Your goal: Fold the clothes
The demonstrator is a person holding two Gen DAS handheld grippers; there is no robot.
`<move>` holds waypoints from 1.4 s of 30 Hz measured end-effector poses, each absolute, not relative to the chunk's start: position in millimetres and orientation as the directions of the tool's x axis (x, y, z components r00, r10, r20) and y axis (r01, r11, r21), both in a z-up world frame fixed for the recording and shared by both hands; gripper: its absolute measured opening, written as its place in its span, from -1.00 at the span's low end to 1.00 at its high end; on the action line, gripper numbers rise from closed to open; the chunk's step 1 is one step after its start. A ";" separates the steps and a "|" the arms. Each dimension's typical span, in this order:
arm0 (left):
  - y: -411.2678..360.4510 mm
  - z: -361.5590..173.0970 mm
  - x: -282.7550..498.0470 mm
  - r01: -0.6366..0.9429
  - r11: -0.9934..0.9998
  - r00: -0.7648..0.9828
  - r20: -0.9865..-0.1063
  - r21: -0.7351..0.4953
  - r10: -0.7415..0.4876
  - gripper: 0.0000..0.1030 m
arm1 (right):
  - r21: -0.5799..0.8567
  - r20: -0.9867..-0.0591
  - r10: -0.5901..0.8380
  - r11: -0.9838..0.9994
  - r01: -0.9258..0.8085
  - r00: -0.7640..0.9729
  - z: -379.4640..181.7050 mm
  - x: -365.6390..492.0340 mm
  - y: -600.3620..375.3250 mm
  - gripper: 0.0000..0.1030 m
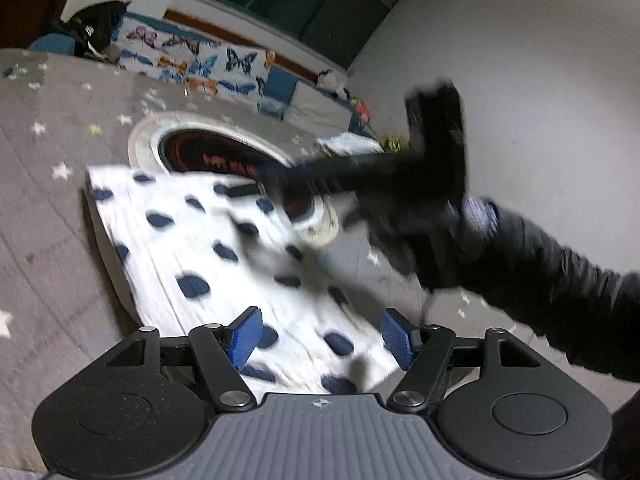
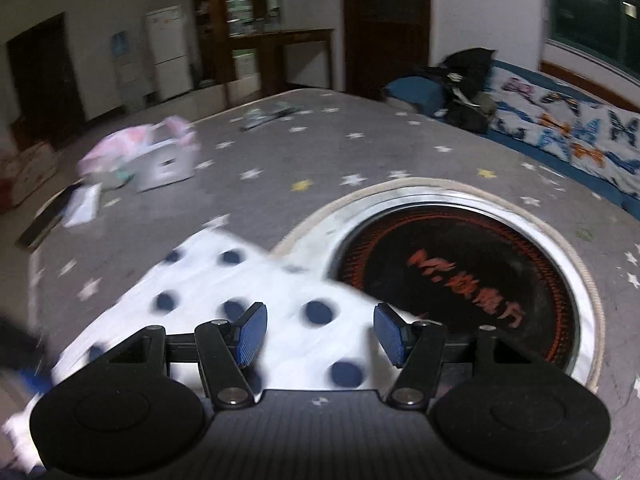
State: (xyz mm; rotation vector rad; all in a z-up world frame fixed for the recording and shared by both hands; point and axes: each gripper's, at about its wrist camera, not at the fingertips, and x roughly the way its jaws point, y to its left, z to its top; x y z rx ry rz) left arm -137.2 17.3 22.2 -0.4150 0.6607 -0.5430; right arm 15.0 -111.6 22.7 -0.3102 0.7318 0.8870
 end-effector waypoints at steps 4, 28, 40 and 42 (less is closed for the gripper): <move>26.5 23.3 -128.7 0.297 0.800 0.694 -0.458 -0.521 -0.556 0.31 | 0.031 -0.711 0.596 0.556 -0.830 0.373 17.5 -9.1 -115.2 0.18; 41.3 10.8 -97.7 0.159 0.919 0.754 -0.557 -0.361 -0.348 -0.52 | -0.086 -0.726 0.517 0.586 -0.806 0.454 9.5 -47.4 -145.0 0.18; 34.9 33.0 -114.9 0.199 0.913 0.764 -0.526 -0.356 -0.372 -0.50 | -0.058 -0.689 0.557 0.595 -0.801 0.463 32.9 -54.3 -169.1 0.18; 27.9 33.8 -120.1 0.231 0.907 0.749 -0.530 -0.353 -0.397 -0.46 | -0.019 -0.681 0.604 0.550 -0.835 0.414 35.9 -60.8 -161.5 0.18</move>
